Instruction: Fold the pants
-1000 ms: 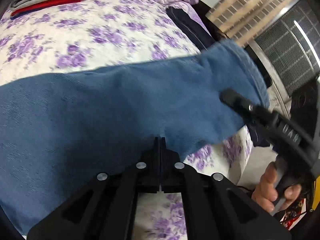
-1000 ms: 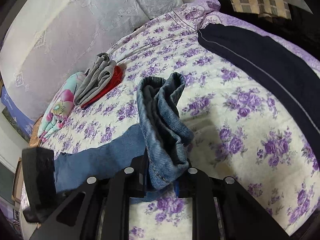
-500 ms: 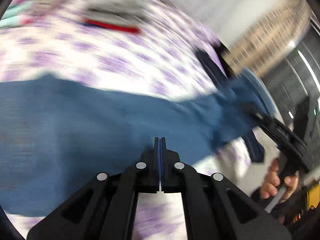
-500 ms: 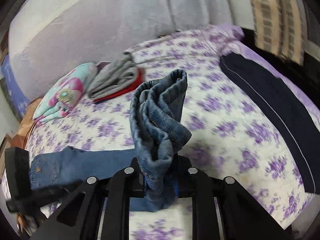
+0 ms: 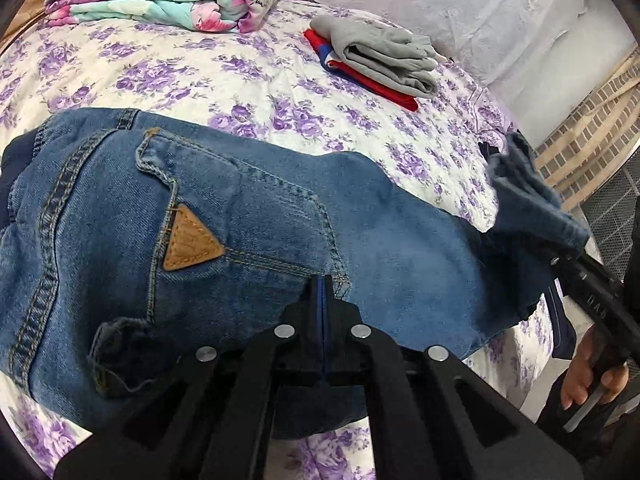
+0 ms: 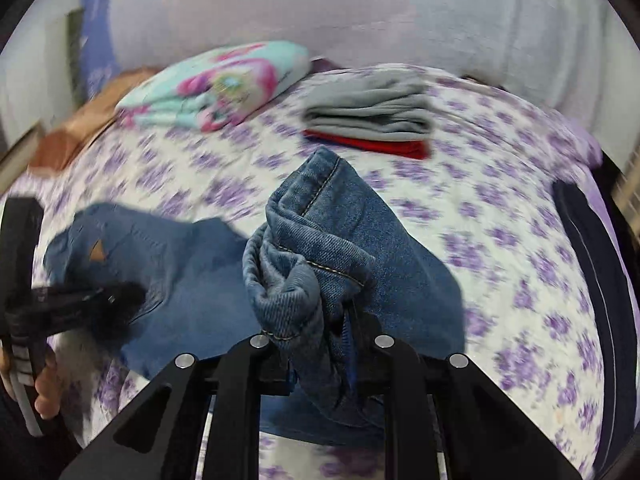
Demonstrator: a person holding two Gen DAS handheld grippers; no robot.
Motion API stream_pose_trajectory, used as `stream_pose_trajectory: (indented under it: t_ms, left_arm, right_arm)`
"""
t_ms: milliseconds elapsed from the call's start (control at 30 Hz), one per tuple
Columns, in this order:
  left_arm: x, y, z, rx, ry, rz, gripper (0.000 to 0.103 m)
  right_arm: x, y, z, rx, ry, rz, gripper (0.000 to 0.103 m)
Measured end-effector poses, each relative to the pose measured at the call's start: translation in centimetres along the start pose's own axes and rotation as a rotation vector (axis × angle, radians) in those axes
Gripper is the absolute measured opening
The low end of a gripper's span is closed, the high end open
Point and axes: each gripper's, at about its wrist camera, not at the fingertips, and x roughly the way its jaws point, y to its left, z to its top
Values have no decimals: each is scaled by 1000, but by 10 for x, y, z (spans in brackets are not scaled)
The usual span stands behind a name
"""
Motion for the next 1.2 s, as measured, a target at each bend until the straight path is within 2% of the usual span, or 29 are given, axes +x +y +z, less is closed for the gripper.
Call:
stream_pose_trajectory:
  t_ms: [167,233,300,333,367,400,433,600,633,700,733,767,800,900,967,1000,1133,1200]
  left_arm:
    - [1,4,1,-7,0,-33,1]
    - [1,4,1,-6,-1,-39,1]
    - [2,5,2,-6,0,-44,1]
    - [2,5,2,-5,1,-45,1]
    - [2,5,2,-5,2,-46,1]
    - [2,5,2,-5,2,-46,1]
    - [2,5,2,-5,2,-46,1]
    - [2,6,2,-10,1,-53,1]
    - [2,6,2,-10,2,-55,1]
    - [1,5,1,-10,1,-52,1]
    - [1,5,1,-11,0,-53,1]
    - [1,5,1,-11,1,-53,1]
    - [1,5,1,-12,0,-53,1]
    - [1,5,1,-13,0,-54,1]
    - [1,5,1,-13,0,-54,1]
    - [1,4,1,-12,0,-55,1]
    - [2,4,1,-4,2,-50,1]
    - [2,4,1,-1,3,-49,1]
  right_arm:
    - [34,44,-15,-99,76,31,18]
    - [55,58,-27,-145,106,-9,19]
    - [58,65,-33,-172,83,-40,22]
    - [55,69,-34,-194,77,-48,29]
    - [52,73,-34,-210,87,-18,48]
    - [49,75,-33,-213,95,-2,57]
    - [43,77,-33,-208,107,53,78]
    - [9,80,-21,-205,119,202,80]
    - [-2,77,-14,-183,95,234,79]
    - [-12,68,1,-153,52,235,61]
    - [-11,61,10,-136,48,209,37]
    - [-4,56,17,-119,60,197,20]
    - [9,49,27,-95,88,200,16]
    - [54,36,38,-49,170,168,15]
    - [95,32,31,-17,275,164,13]
    - [105,30,28,7,271,171,13]
    - [89,30,28,16,258,167,14]
    - [72,30,24,24,252,200,16]
